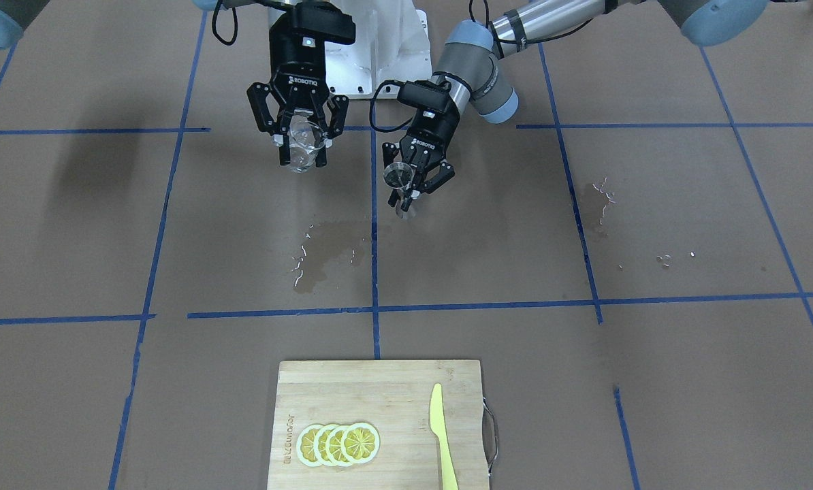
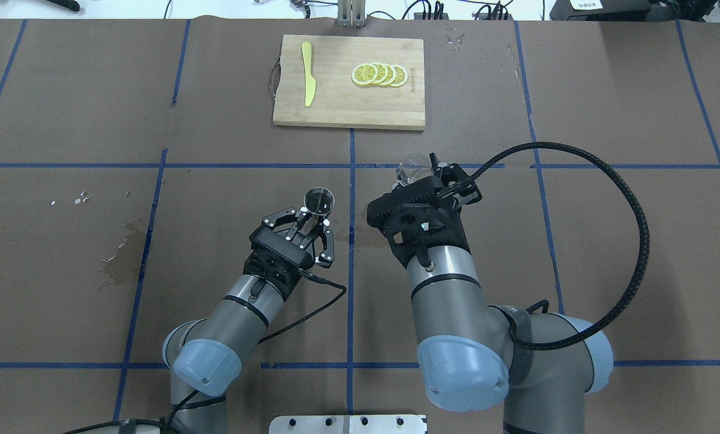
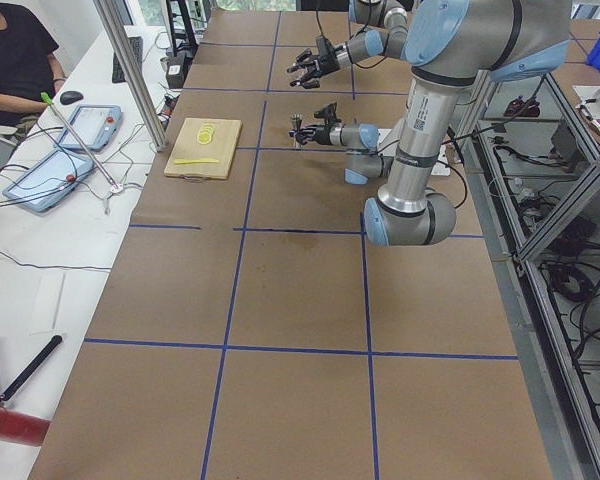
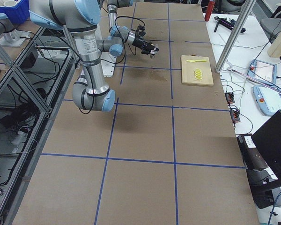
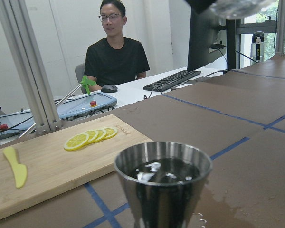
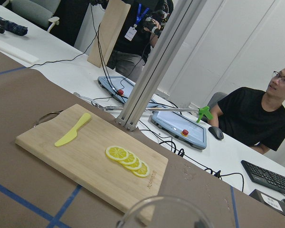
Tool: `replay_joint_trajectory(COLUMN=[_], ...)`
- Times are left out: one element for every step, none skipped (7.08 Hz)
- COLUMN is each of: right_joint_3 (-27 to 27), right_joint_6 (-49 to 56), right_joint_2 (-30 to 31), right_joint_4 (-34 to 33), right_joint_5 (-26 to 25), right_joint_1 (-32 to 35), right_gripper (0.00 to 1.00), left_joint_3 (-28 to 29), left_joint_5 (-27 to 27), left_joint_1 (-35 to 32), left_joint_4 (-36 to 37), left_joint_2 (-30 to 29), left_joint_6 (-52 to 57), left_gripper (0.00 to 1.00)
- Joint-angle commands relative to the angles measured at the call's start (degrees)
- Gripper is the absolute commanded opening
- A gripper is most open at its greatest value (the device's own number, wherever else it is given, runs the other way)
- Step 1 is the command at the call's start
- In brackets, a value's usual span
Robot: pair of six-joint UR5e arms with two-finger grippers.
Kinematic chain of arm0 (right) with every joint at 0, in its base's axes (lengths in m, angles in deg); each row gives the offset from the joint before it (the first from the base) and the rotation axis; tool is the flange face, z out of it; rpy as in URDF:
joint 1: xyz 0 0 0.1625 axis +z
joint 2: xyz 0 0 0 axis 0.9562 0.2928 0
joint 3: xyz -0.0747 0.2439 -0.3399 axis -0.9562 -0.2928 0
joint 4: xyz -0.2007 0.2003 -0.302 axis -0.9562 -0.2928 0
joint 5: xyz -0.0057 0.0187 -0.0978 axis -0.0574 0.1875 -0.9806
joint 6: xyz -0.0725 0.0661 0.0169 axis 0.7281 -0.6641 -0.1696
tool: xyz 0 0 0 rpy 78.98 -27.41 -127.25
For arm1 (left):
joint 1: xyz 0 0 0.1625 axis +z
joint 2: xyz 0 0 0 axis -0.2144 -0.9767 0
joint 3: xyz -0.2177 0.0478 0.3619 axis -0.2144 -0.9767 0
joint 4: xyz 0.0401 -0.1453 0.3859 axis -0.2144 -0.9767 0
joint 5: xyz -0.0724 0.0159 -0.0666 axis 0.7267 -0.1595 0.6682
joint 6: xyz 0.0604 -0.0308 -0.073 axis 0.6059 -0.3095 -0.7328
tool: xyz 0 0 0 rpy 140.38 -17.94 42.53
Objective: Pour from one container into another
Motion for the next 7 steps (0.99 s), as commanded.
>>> replay_joint_trajectory(right_joint_3=[1.3,1.3,1.2,1.2,1.2,1.2,1.2], right_joint_6=[-3.7,-3.6,-3.7,-3.7,-3.8,-3.8,-3.9], right_joint_2=[3.6,3.7,3.9,4.2,4.4,4.5,4.5], right_joint_4=[0.0,0.1,0.1,0.1,0.1,0.5,0.8], right_joint_5=[2.4,3.9,4.0,4.5,4.9,5.2,6.0], right_joint_1=[2.1,3.4,3.9,4.3,4.5,4.8,4.9], right_gripper=[0.04,0.04,0.04,0.03,0.03,0.03,0.03], left_joint_3=[-3.7,-7.5,-12.2,-11.9,-12.1,-12.5,-11.0], left_joint_5=[-1.9,-3.8,-4.6,-6.1,-8.3,-8.6,-8.6], left_joint_1=[-0.8,-0.7,-0.7,-0.7,-0.7,-0.7,-0.6], left_joint_4=[0.1,-0.3,-0.3,-0.5,-1.7,-13.2,-20.3], left_joint_2=[3.4,10.5,16.6,17.6,19.9,24.8,28.1], left_joint_6=[0.5,0.6,0.6,0.0,-0.4,-0.8,-2.0], left_gripper=[0.0,0.0,0.0,0.0,0.0,0.0,0.0])
